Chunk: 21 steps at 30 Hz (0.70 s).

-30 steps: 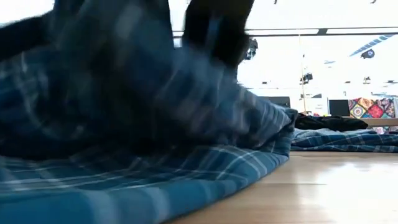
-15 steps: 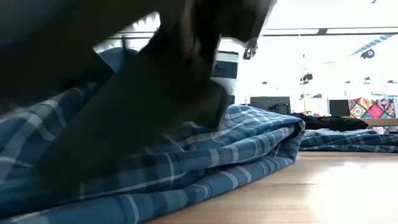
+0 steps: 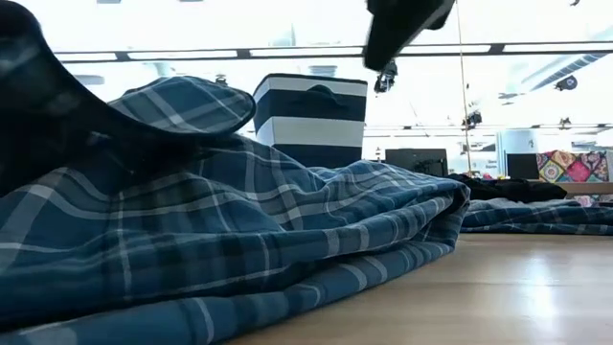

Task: Fold Laundry from Bin
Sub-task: Fold the blue patterned long sleeve

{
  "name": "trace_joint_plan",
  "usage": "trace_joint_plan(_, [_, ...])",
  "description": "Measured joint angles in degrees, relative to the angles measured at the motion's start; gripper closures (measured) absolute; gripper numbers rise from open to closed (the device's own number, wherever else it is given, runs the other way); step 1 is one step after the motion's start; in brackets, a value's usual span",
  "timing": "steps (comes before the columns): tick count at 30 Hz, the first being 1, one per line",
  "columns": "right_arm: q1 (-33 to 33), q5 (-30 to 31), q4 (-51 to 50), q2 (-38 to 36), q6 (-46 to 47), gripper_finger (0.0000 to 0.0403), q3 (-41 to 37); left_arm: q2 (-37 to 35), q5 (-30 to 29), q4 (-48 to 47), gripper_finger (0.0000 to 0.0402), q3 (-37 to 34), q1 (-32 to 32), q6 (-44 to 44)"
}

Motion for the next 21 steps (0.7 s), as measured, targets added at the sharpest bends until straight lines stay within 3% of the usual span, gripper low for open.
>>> trace_joint_plan(4, [0.07, 0.12, 1.28, -1.85, 3.46, 0.0166, -2.82, 9.45, 3.05, 3.20, 0.0227, 2.38, 0.90, 3.42])
trace_joint_plan(10, [-0.17, 0.20, 2.74, -2.05, 6.29, 0.0172, -3.29, 21.28, 2.64, 3.08, 0.0250, 10.10, 5.17, 13.81])
trace_joint_plan(15, [0.57, -0.37, 0.06, -2.16, 10.16, 0.0172, -4.13, 22.67, -1.19, 2.92, 0.0255, 11.12, 8.05, 19.48])
trace_joint_plan(21, [1.82, -1.46, -1.46, -2.25, 12.41, 0.0172, -4.58, 22.76, -0.97, 3.00, 0.0255, 10.86, 8.53, 27.45])
